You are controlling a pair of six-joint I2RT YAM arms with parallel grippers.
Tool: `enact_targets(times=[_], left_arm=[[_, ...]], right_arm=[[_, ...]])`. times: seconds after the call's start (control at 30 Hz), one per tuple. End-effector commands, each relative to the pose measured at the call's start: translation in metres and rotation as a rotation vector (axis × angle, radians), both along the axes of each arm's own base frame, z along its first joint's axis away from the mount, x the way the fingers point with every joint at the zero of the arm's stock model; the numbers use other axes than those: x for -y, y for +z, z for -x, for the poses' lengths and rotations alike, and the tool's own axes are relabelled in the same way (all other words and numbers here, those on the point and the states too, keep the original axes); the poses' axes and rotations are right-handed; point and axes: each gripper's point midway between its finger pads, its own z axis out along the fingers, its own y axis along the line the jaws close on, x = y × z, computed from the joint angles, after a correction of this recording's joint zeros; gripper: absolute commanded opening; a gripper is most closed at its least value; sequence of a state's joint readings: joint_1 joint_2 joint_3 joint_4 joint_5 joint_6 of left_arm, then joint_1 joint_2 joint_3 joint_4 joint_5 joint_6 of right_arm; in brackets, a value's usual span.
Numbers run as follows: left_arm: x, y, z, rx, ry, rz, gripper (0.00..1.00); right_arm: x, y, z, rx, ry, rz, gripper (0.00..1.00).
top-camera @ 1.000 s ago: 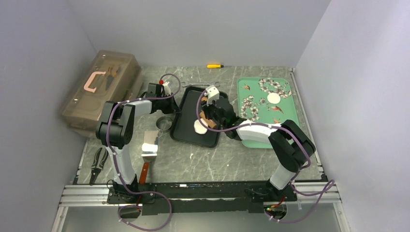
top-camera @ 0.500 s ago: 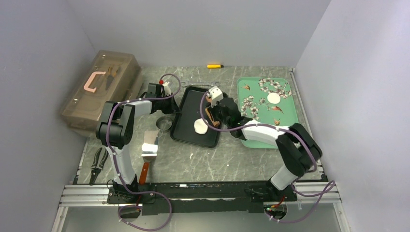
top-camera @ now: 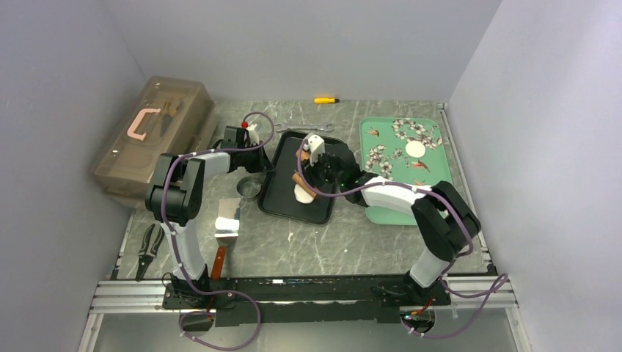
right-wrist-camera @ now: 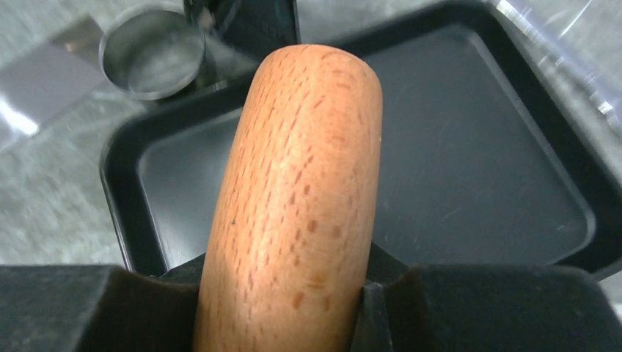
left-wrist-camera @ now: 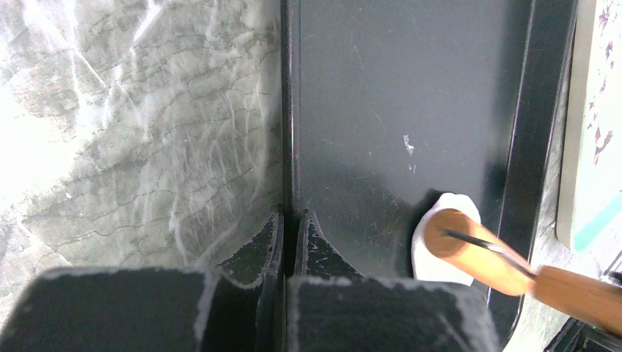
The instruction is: Roll out the dumpling wrappers from the dough
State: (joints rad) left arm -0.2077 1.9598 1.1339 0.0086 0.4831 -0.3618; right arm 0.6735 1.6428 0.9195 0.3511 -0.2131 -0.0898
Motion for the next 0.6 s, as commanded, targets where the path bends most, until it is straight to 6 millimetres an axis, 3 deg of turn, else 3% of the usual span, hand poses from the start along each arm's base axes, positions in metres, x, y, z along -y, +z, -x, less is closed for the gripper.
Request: enact_targets(times=[0.0,0.17,0.37,0.57], left_arm=[[-0.009,-0.020,0.017,-0.075,-0.008,-0.039,0.00],[-0.010,-0.020,0.016,-0.071,-0.002,-0.043,0.00],[-0.012,-0.020,0.016,-0.071,0.003,-0.046,0.00],[-0.011,-0.020,0.016,-0.076,0.003,-0.040,0.00]], right_arm=[[-0.011,-0.014,0.003,-0.046,0.062,0.041,0.00],[-0.018,-0.051,0.026,-0.135,0.064,0.119,0.00],[-0.035,-0.063,0.053,-0.164,0.096,0.119,0.00],[-0.039,-0.068,0.066,-0.112,0.071,0.148,0.00]])
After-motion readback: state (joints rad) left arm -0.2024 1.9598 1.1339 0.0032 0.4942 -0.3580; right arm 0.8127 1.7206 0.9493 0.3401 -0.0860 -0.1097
